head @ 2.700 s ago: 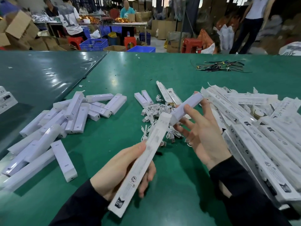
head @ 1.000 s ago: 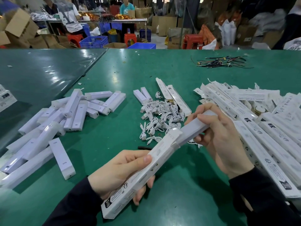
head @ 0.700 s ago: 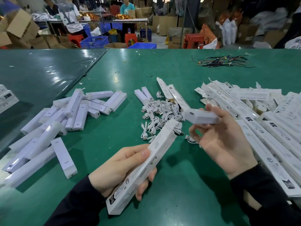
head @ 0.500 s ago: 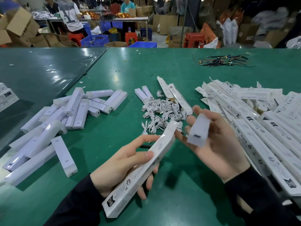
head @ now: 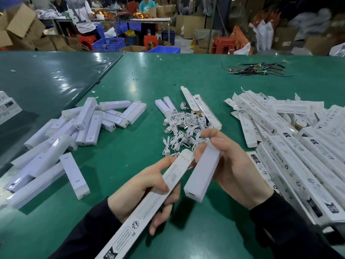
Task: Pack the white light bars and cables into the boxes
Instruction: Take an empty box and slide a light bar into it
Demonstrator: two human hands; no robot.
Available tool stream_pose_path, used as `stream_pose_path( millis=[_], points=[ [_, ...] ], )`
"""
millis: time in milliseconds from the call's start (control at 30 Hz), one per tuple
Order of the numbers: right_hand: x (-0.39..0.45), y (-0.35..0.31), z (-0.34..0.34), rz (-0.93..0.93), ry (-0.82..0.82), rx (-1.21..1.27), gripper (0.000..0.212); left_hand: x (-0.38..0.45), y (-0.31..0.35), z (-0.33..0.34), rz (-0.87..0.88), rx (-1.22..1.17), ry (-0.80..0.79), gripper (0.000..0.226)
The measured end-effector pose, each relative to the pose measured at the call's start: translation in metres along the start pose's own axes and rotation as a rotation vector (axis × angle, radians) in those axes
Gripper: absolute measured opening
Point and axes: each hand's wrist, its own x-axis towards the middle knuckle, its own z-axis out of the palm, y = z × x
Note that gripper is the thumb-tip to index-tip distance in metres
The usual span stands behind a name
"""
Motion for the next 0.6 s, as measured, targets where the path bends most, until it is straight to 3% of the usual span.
stream_pose_path(
  millis=[167, 300, 467, 600],
  points=[
    [0.0, 0.001, 0.0, -0.017, -0.034, -0.046, 0.015, -0.001, -0.003, 0.0, 0.035, -0.034, 0.075, 0.058],
    [0.0, 0.005, 0.001, 0.016, -0.021, -0.045, 0.015, -0.003, -0.002, 0.001, 0.044, -0.103, 0.038, 0.053],
    [0.0, 0.005, 0.001, 0.031, -0.01, -0.045, 0.014, -0.003, -0.001, 0.01, 0.07, -0.214, 0.157, 0.044],
    [-0.001, 0.007, 0.002, 0.044, -0.031, -0.06, 0.013, 0.001, 0.007, 0.016, 0.042, 0.056, 0.255, 0.013]
  ],
)
